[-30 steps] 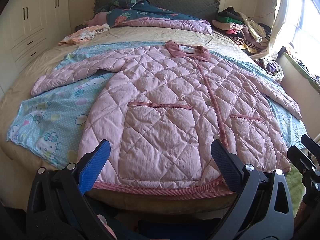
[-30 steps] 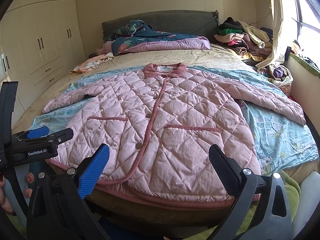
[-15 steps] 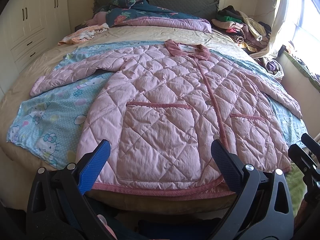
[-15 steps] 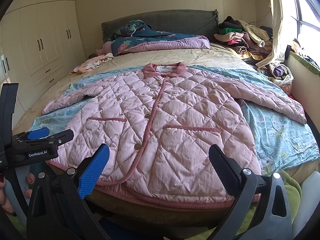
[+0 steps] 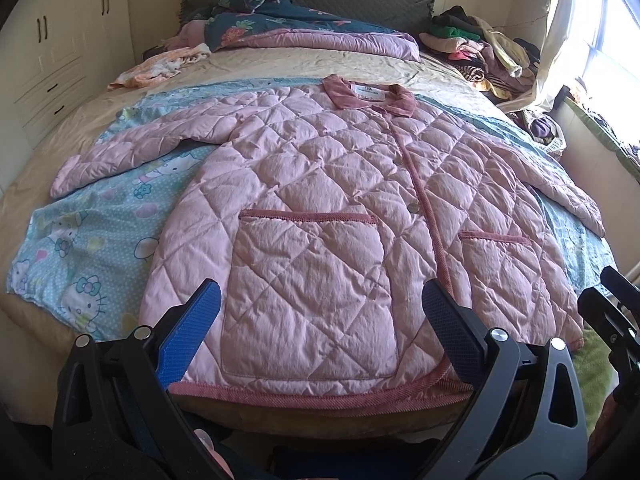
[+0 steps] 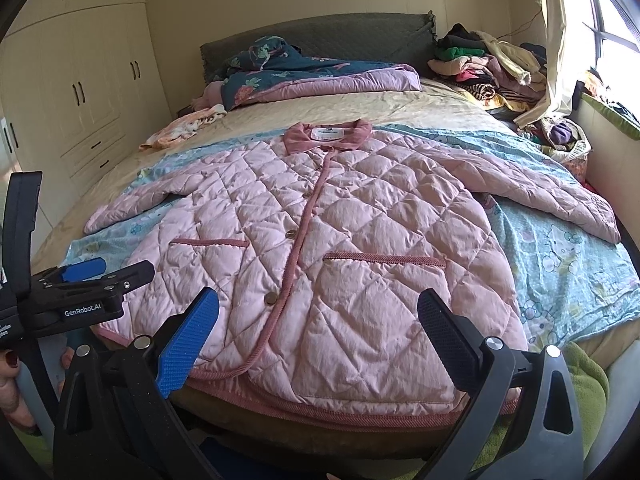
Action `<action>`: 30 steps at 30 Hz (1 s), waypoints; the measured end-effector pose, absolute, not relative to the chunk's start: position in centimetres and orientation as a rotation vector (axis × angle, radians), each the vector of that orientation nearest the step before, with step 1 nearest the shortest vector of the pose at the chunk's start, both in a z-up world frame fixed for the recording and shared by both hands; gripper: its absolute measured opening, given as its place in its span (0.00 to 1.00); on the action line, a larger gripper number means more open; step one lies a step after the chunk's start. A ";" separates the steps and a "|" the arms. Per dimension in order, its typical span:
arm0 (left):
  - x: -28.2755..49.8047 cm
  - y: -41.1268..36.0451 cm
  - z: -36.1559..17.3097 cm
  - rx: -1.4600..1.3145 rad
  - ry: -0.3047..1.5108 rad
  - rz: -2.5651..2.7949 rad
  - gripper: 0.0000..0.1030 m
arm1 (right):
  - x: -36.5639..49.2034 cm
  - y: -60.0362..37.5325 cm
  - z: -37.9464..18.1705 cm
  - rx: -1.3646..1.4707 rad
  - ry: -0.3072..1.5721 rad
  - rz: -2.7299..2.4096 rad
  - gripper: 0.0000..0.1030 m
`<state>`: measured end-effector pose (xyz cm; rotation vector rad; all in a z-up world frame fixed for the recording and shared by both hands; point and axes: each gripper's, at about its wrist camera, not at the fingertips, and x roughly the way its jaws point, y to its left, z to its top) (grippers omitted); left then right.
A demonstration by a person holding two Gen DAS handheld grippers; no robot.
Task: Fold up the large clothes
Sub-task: 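Move the right tool toward the jacket sleeve beside the right tool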
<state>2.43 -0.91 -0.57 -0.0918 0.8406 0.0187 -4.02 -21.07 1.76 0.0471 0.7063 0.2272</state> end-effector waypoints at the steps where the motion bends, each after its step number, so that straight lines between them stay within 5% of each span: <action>1: 2.7 -0.9 -0.5 -0.090 0.838 0.018 0.91 | -3.8 -21.1 1.9 0.043 0.704 0.230 0.96; 30: 11.9 -0.3 3.6 -0.161 0.792 0.028 0.91 | 6.8 -22.5 7.2 0.128 0.656 0.256 0.96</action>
